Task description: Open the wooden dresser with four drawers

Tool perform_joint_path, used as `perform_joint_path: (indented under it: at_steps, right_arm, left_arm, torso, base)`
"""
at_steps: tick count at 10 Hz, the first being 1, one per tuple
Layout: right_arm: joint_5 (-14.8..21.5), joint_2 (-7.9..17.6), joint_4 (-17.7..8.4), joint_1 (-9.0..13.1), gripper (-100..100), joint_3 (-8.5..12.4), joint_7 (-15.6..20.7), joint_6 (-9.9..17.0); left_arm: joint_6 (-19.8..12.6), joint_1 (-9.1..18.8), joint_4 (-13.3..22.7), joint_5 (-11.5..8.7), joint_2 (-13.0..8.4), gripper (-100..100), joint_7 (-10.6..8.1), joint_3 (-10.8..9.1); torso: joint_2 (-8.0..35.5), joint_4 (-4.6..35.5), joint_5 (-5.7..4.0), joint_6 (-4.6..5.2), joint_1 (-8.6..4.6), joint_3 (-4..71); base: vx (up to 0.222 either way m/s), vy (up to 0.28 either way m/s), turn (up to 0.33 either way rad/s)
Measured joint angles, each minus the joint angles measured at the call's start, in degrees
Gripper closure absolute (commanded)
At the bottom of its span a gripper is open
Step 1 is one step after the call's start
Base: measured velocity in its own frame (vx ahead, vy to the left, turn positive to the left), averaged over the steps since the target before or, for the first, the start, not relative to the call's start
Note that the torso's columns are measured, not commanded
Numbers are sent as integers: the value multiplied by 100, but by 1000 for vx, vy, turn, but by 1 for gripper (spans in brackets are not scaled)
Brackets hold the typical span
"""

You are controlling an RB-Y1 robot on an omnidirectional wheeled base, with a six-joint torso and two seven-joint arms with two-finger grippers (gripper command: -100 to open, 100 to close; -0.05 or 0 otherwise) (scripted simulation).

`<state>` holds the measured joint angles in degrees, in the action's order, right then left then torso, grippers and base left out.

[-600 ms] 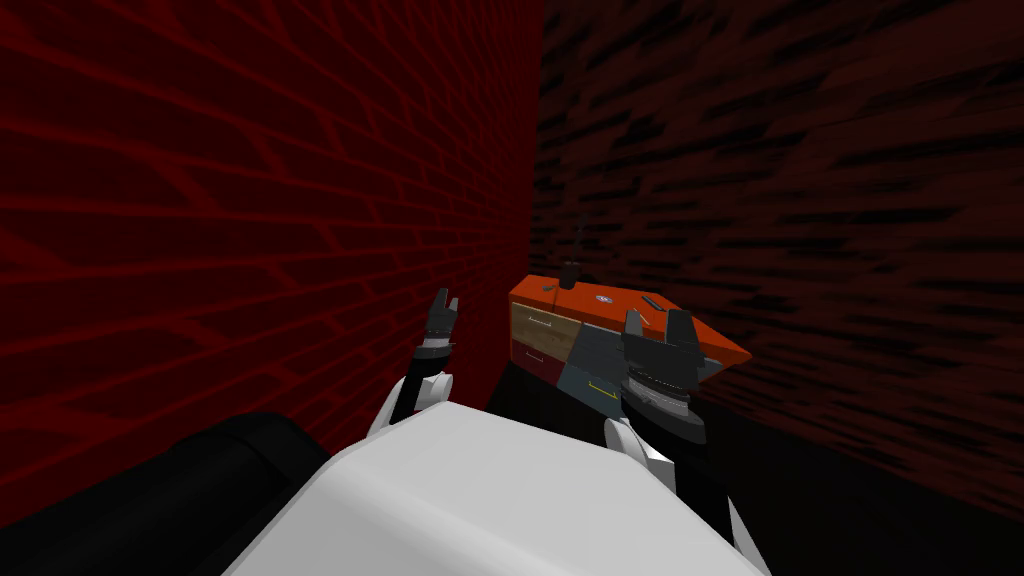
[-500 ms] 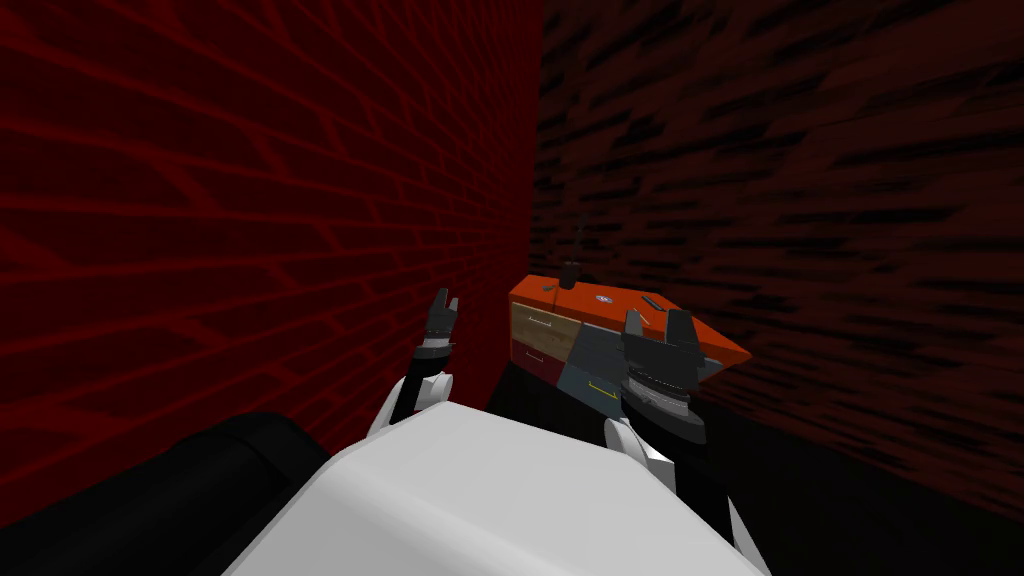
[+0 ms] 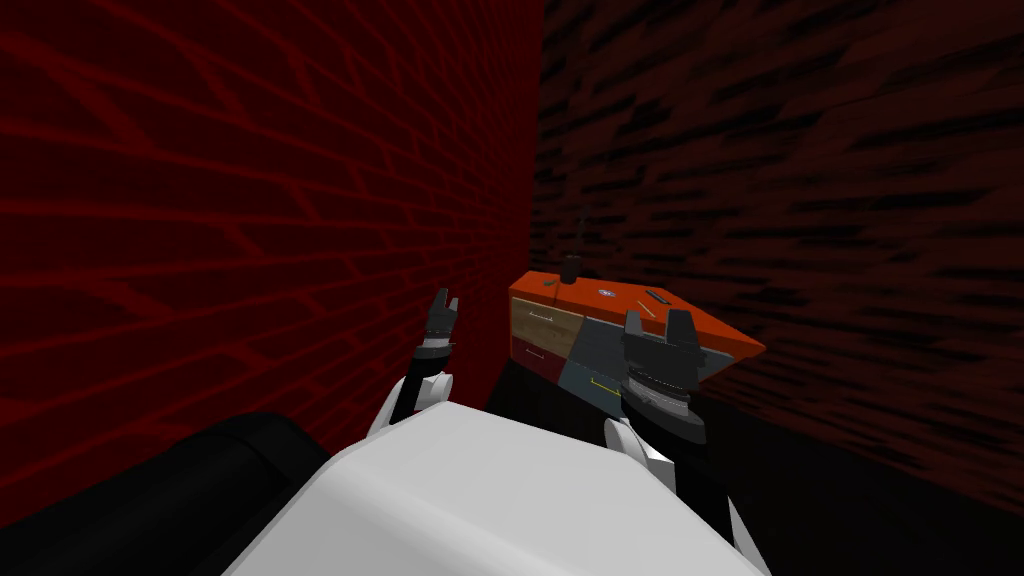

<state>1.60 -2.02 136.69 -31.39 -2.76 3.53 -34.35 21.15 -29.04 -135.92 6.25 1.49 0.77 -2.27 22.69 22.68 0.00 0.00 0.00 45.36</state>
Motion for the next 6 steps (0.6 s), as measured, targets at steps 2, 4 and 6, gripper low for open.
perform_joint_path:
  at_steps: [2, 4, 6]
  right_arm:
    - [0, 0, 0, 0, 0, 0, 0, 0]
    - [0, 0, 0, 0, -100, 0, 0, 0]
    - [89, 336, -136, 22, -100, 13, 40, 81]
  left_arm:
    - [0, 0, 0, 0, 0, 0, 0, 0]
    - [0, 0, 0, 0, 0, 0, 0, 0]
    - [-1, 0, 2, 0, 0, 0, 0, 0]
  torso:
    - [847, 846, 0, 0, 0, 1691]
    - [1693, 1692, 0, 0, 0, 3383]
    - [1938, 1936, -1, 0, -4, 3890]
  base:
    - [0, 0, 0]
    - [2, -1, 33]
    - [1, -15, 97]
